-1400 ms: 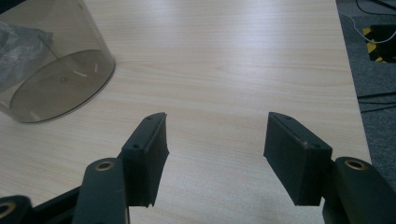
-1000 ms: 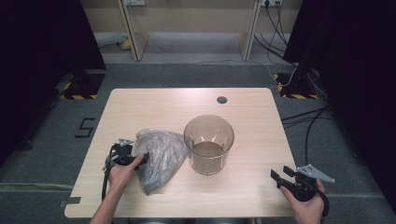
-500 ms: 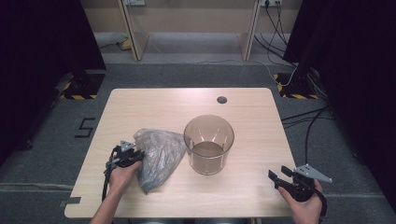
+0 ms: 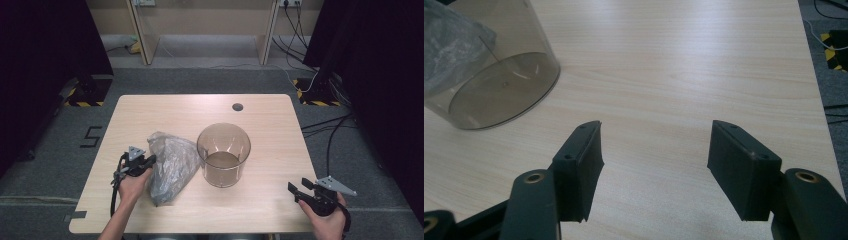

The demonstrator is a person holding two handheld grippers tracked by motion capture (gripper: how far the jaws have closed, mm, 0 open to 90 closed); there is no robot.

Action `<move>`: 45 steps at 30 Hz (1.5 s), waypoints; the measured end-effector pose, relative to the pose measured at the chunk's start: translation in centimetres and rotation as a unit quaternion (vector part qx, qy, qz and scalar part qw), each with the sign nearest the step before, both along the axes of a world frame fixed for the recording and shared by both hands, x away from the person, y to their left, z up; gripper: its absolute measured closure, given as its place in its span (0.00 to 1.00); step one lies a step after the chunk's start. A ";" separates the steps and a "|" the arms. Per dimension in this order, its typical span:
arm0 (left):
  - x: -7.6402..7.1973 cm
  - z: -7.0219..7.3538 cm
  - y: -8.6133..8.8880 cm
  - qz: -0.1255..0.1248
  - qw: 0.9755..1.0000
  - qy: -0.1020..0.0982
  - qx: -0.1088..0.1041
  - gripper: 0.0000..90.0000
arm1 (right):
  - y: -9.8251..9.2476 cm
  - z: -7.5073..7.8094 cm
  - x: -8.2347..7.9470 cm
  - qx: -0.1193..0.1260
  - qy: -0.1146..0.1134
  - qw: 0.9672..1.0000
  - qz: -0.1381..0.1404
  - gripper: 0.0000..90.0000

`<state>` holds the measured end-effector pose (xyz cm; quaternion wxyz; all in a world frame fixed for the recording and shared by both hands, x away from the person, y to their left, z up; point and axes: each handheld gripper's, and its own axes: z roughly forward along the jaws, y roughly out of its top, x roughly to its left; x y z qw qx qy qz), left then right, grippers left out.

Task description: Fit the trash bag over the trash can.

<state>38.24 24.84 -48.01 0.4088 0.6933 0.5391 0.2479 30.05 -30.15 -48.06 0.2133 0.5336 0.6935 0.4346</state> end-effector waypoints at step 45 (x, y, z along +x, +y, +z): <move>-0.3 16.9 -8.4 -0.036 0.946 -0.271 -0.176 1.00 | 0.2 -0.1 0.0 0.000 -0.001 1.000 0.002 0.43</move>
